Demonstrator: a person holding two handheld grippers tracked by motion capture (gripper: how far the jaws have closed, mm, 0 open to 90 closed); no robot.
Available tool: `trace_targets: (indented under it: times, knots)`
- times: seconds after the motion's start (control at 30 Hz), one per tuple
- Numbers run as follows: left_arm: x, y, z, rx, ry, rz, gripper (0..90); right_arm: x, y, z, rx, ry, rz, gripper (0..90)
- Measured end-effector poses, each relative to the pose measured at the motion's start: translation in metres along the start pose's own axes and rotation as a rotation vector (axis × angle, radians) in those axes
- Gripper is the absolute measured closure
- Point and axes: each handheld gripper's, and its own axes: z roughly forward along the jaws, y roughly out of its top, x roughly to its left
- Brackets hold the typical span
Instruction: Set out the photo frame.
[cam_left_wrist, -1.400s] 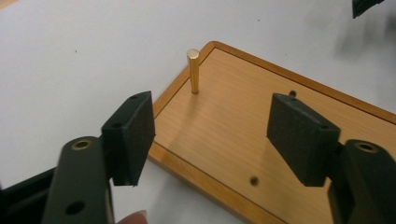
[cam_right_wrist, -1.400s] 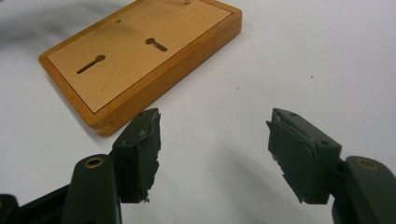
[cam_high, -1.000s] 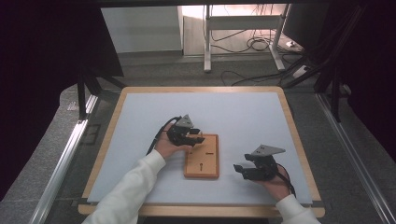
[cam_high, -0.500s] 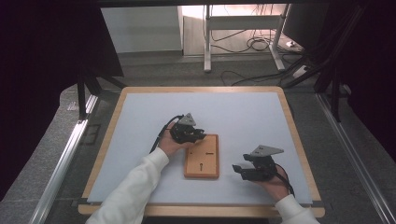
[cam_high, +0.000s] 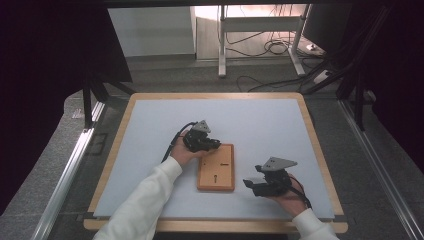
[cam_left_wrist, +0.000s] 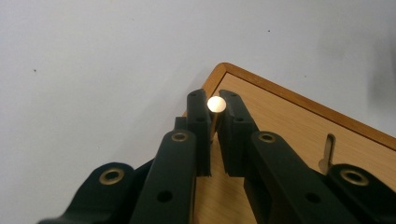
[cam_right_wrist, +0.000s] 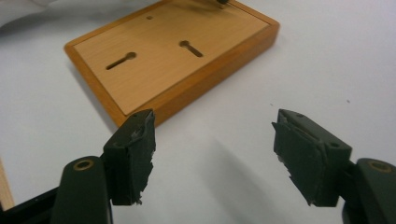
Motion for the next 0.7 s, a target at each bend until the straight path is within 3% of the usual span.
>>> trace_targets:
  times: [0.27, 0.3, 0.37, 0.43, 0.7]
  knots:
    - [0.006, 0.003, 0.0, 0.028, -0.039, -0.021, 84.0, 0.027, 0.014, 0.007, 0.01, 0.015, -0.111, 23.7]
    - [0.007, 0.003, 0.0, 0.026, -0.05, -0.024, 83.9, 0.037, 0.018, 0.013, 0.023, 0.009, -0.166, 22.0]
    - [0.008, 0.003, 0.0, 0.029, -0.052, -0.022, 83.9, 0.041, 0.019, 0.015, 0.029, 0.007, -0.182, 21.6]
    - [0.009, 0.004, 0.0, 0.034, -0.061, -0.023, 83.9, 0.052, 0.023, 0.023, 0.046, 0.005, -0.231, 20.5]
    - [0.015, 0.006, 0.001, 0.04, -0.097, -0.049, 84.0, 0.061, 0.027, 0.038, 0.076, -0.017, -0.29, 18.6]
